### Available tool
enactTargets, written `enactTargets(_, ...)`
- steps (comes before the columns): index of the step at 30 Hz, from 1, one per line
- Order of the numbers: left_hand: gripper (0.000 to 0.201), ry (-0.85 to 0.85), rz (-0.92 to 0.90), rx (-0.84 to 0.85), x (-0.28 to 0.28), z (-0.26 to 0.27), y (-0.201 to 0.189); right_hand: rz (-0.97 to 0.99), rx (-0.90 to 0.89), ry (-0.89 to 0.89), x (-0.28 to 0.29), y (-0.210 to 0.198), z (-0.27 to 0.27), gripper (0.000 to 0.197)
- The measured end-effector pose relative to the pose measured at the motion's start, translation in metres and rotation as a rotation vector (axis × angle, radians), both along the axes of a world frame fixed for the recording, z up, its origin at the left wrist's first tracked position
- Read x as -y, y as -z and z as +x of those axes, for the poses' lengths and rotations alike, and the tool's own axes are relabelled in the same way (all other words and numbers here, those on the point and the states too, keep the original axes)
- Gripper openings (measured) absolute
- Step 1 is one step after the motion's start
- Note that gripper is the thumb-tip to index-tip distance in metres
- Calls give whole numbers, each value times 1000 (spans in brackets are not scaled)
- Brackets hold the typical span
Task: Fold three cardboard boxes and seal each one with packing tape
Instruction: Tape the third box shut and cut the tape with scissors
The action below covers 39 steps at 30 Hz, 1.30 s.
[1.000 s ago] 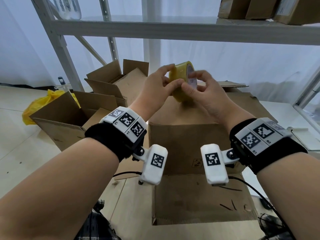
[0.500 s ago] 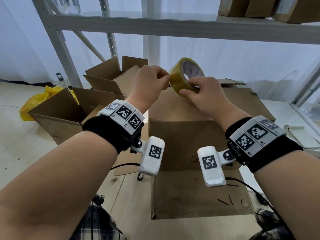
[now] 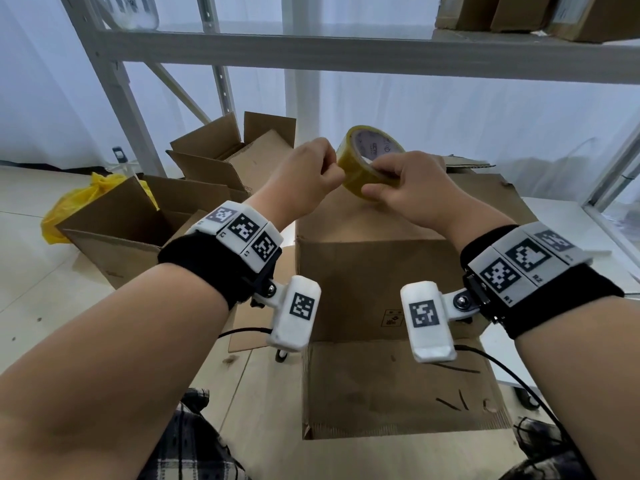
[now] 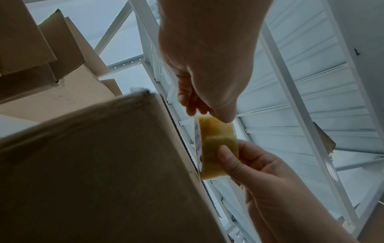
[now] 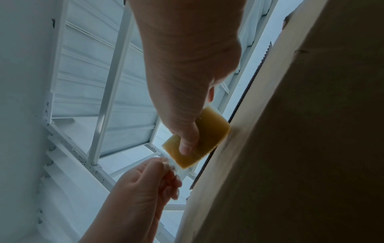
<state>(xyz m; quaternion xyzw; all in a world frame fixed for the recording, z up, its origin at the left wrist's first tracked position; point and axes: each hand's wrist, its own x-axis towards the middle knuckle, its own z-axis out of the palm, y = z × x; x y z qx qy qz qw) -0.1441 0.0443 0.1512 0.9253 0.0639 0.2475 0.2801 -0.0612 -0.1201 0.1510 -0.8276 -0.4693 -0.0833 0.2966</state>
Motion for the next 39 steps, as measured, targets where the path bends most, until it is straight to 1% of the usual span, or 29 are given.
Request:
enactTargets(2, 6, 2, -52, 6, -1, 0, 1, 7, -22, 7, 1, 2, 4, 7)
enactTargets(4, 6, 11, -159, 40, -2, -2, 2, 9, -19, 19, 2, 1, 4, 5)
enactTargets(7, 15, 54, -407, 106, -2, -4, 1, -4, -4, 40, 2, 0, 4, 4)
enactTargets(9, 26, 75, -504, 100, -1, -3, 1, 1, -3, 35, 1, 1, 5, 2)
enactTargets(11, 30, 80, -497, 79, -2, -2, 1, 0, -5, 25, 0, 2, 6, 2)
enactTargets(15, 17, 87, -566, 73, -6, -3, 1, 5, 13, 20, 1, 3, 3, 3)
enactTargets(17, 14, 90, -525, 28, -7, -5, -2, -15, 32, 37, 4, 1, 0, 9)
enactTargets(19, 10, 93, -470, -26, -8, -5, -4, -61, 77, 50, 5, -1, -2, 18)
enactTargets(21, 5, 102, -458, -60, -8, -6, -4, -98, 118, 53, 5, -5, -4, 26)
enactTargets(25, 4, 107, -430, -76, -7, -5, -3, -131, 154, 81, 5, -7, -4, 28)
enactTargets(30, 6, 111, -402, -71, -1, -5, 0, -144, 115, 137, 8, -11, -6, 34)
enactTargets(33, 5, 117, -515, -61, 1, -6, 0, -145, 118, 146, 6, -14, -8, 35)
enactTargets(35, 3, 124, -649, -65, 4, -5, -1, -151, 122, 161, 5, -15, -9, 35)
enactTargets(37, 6, 94, -819, -59, 10, -3, -4, -152, 133, 166, 4, -16, -11, 35)
enactTargets(38, 8, 69, -879, -48, 12, -1, -4, -153, 139, 166, 4, -17, -11, 35)
enactTargets(39, 11, 48, -900, -32, 14, 0, -5, -157, 143, 168, 4, -17, -11, 35)
